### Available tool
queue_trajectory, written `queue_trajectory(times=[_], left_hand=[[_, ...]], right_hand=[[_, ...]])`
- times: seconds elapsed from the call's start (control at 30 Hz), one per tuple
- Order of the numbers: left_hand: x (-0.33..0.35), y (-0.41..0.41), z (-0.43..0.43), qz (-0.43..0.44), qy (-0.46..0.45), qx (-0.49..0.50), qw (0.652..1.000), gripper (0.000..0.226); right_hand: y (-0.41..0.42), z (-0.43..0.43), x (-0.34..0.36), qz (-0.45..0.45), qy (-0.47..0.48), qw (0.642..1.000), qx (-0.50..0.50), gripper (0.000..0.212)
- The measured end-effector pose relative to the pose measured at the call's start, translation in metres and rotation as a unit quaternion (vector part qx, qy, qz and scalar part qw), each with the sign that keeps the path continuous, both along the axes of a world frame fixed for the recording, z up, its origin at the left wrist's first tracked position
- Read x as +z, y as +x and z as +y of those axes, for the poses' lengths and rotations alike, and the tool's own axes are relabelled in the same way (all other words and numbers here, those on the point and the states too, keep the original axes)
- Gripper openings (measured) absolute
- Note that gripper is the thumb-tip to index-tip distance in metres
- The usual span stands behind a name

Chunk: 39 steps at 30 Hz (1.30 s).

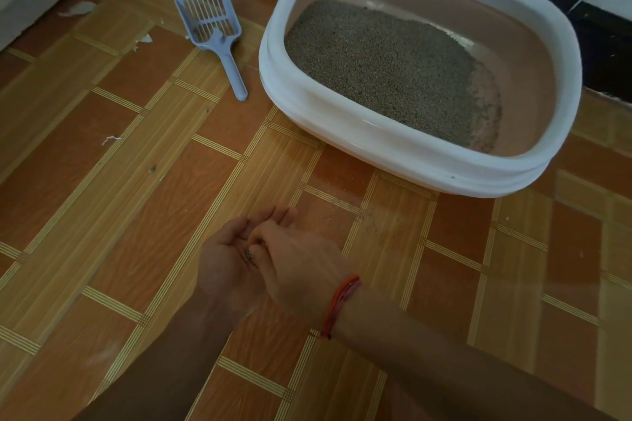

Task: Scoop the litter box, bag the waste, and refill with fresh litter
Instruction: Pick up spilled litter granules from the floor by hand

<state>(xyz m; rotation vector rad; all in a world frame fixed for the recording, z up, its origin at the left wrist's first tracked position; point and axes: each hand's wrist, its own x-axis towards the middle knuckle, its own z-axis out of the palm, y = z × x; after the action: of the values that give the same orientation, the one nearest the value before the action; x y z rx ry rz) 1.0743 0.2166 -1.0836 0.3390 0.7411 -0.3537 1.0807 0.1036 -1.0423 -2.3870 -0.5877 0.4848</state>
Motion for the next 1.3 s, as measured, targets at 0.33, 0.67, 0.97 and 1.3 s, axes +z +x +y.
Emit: queue_trajectory(times=[0.33,0.67,0.97,1.3], left_hand=[[0.000,0.001,0.004,0.006,0.007,0.034,0.999,0.047],[-0.001,0.002,0.001,0.014,0.017,0.032,0.999,0.048],[-0.003,0.003,0.004,0.019,0.011,0.037,0.999,0.050],[0.000,0.002,0.004,0.014,0.014,0.041,0.999,0.048]], right_hand=[[0.052,-0.061,-0.030,-0.016,-0.008,0.977,-0.214,0.011],[0.071,-0.077,-0.055,0.005,-0.035,0.963,-0.268,0.006],[0.075,-0.073,-0.064,0.010,-0.082,0.960,-0.268,0.014],[0.071,-0.064,-0.050,-0.008,-0.165,0.967,-0.196,0.021]])
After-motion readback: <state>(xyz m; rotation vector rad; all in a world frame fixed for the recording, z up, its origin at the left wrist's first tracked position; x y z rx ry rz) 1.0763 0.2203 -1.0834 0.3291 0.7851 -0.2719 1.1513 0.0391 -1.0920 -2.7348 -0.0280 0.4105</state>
